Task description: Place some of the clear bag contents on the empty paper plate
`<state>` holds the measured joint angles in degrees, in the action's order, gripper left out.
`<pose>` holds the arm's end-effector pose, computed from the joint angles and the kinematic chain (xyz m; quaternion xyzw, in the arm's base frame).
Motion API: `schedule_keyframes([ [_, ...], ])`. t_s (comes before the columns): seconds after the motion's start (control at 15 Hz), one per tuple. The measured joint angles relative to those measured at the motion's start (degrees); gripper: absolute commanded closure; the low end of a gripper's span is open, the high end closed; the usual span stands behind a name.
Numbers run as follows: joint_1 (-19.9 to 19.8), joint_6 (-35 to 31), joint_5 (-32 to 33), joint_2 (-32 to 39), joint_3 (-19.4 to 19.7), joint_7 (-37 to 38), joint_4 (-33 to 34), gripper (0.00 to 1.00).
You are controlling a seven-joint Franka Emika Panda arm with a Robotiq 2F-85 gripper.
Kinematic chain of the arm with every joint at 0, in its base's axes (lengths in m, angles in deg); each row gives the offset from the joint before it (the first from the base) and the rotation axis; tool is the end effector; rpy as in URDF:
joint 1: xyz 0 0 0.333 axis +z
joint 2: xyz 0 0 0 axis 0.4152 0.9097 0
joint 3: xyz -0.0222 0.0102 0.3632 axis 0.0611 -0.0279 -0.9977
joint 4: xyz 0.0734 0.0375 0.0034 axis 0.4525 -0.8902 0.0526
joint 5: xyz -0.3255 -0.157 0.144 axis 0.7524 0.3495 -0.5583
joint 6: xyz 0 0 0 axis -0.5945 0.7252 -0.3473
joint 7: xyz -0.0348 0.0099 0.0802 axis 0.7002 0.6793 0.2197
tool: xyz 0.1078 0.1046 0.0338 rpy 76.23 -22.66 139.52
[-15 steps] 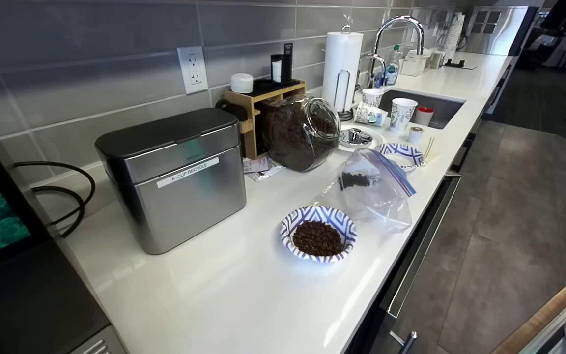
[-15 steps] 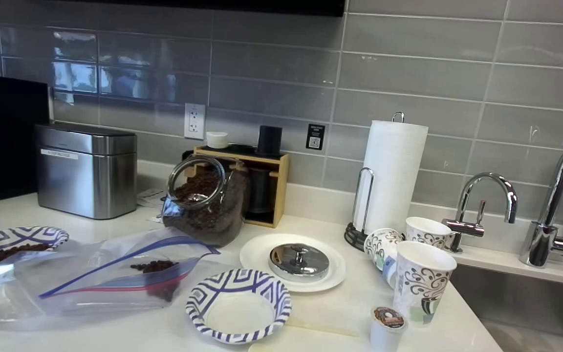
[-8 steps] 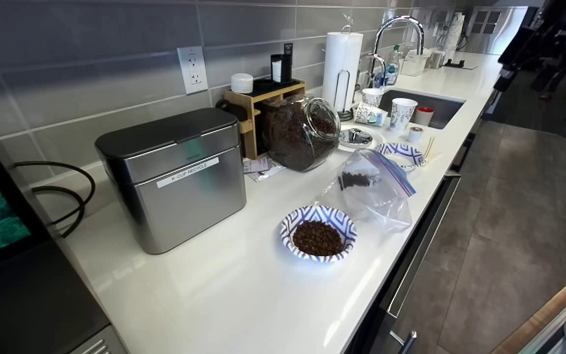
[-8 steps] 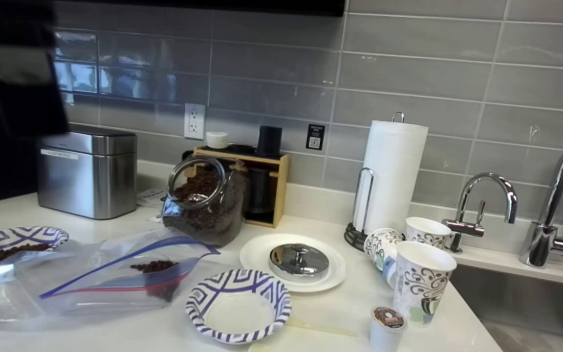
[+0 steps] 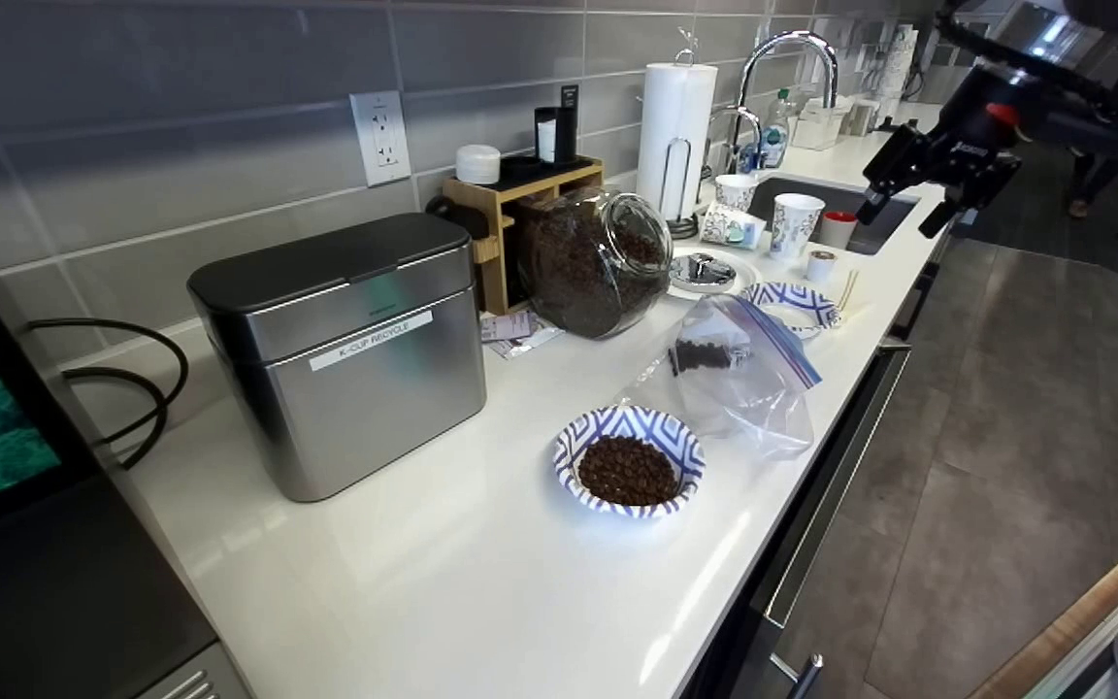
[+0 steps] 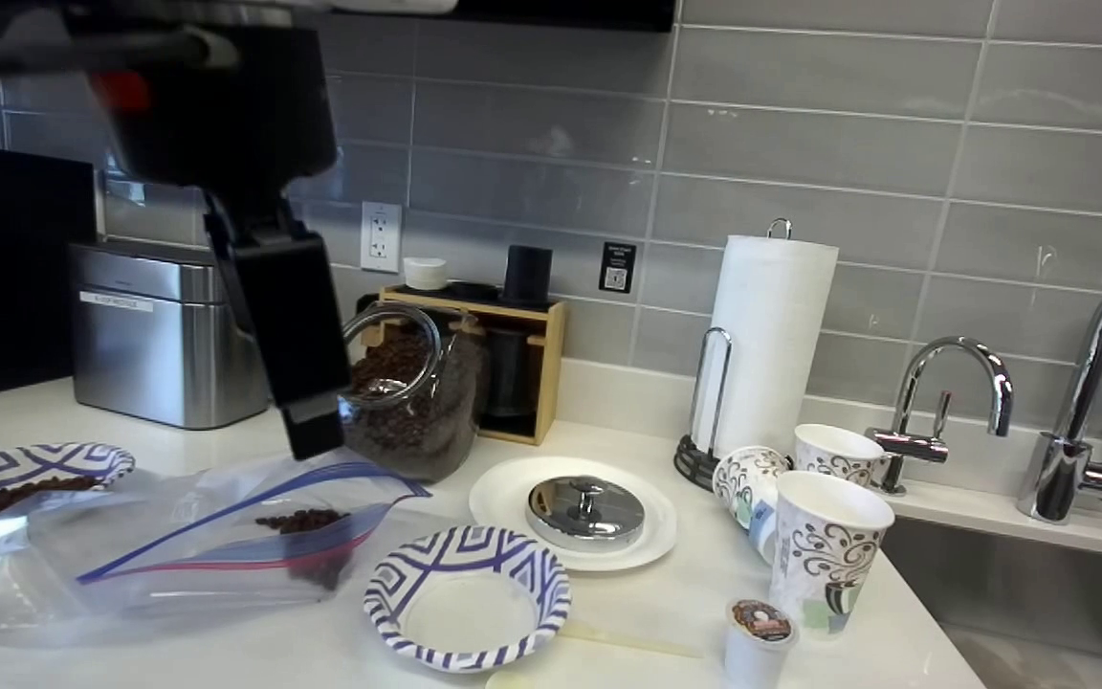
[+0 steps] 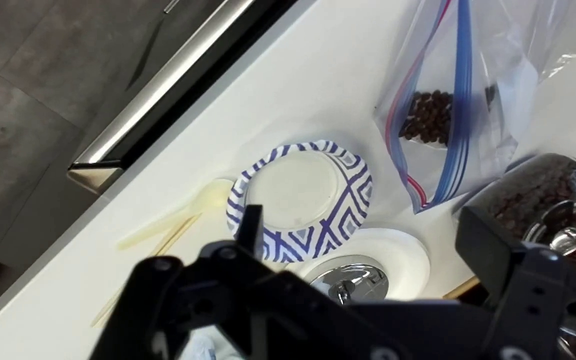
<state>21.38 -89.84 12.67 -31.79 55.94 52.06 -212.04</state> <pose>0.3467 -0.0400 0.4191 -0.9727 0.1623 -0.1471 0.0766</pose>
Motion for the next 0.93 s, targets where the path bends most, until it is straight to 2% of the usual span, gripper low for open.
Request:
schedule_keyframes([
  [0.47,6.32,-6.17,-11.29,10.19,3.27,-5.96,0.26,0.87],
  [0.53,7.14,-6.75,-13.06,11.16,3.97,-7.60,0.37,0.69],
  [0.67,8.47,-7.20,-15.96,12.82,5.27,-10.57,0.71,0.85],
  [0.8,8.81,-7.21,-16.75,13.66,5.64,-11.40,0.98,0.87],
  [0.87,8.86,-7.21,-16.87,13.75,5.68,-11.55,1.01,0.96],
  [0.93,8.93,-7.21,-16.89,13.75,5.71,-11.60,1.01,0.98],
])
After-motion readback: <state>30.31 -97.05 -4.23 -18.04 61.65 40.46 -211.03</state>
